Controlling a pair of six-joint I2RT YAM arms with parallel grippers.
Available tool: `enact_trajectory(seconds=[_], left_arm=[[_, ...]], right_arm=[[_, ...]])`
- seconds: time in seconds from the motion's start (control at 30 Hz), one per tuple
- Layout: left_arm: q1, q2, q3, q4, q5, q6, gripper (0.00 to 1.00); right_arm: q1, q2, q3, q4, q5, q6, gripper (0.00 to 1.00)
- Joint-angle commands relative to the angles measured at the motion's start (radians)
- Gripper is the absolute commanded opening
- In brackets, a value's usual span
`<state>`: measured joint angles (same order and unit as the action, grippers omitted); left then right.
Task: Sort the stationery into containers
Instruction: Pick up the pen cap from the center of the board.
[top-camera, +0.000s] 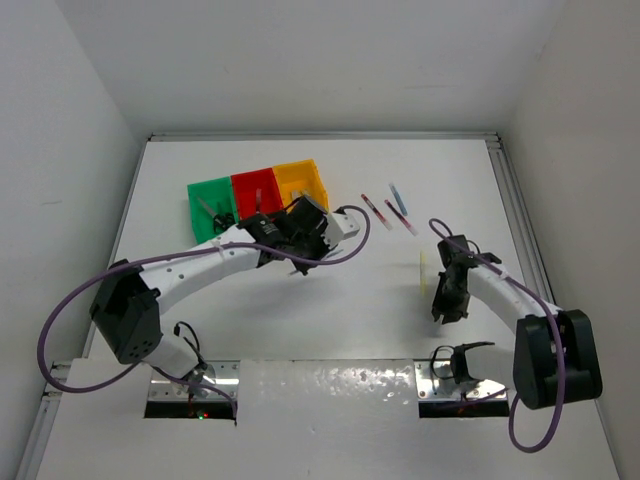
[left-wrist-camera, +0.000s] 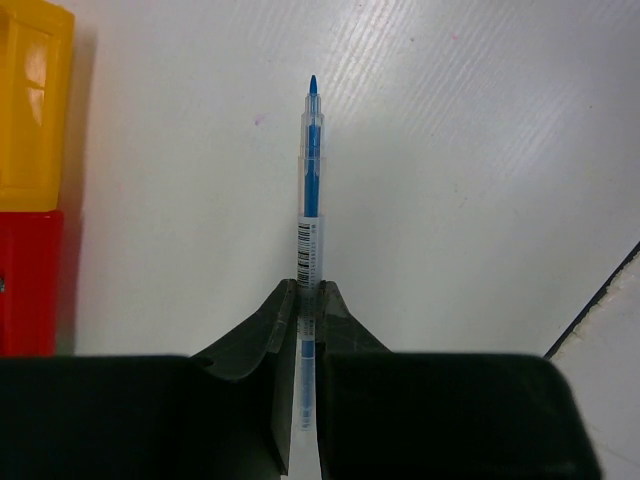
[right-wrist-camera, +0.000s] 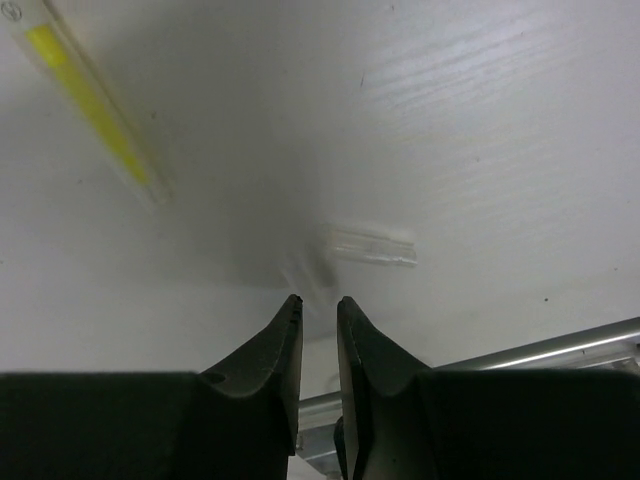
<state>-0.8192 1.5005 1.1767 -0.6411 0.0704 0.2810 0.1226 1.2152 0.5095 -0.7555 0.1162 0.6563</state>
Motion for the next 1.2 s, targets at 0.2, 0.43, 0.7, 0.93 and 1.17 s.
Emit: enact_trajectory(seconds=[0.2, 0.43, 0.7, 0.93, 1.17], left_arm=[[0.043, -0.054, 0.021, 0.006, 0.019, -0.022, 0.00], [0.071, -0.052, 0.034, 0.015, 0.014, -0.011, 0.00], [0.091, -0.052, 0.024, 0.020, 0.014, -0.003, 0.00], [0.146, -0.072, 0.008, 0.018, -0.014, -0.011, 0.00], [0.331, -0.134, -0.041, 0.024, 0.046, -0.166, 0.00]], right_arm=[[0.034, 0.086, 0.031, 0.068, 0.057, -0.018, 0.18], [0.063, 0.080, 0.008, 0.071, 0.051, -0.006, 0.15], [0.141, 0.106, 0.007, 0.071, 0.037, -0.029, 0.00], [0.360, 0.093, 0.118, 0.048, 0.002, -0.127, 0.00], [0.558, 0.275, 0.352, 0.100, 0.031, -0.641, 0.00]])
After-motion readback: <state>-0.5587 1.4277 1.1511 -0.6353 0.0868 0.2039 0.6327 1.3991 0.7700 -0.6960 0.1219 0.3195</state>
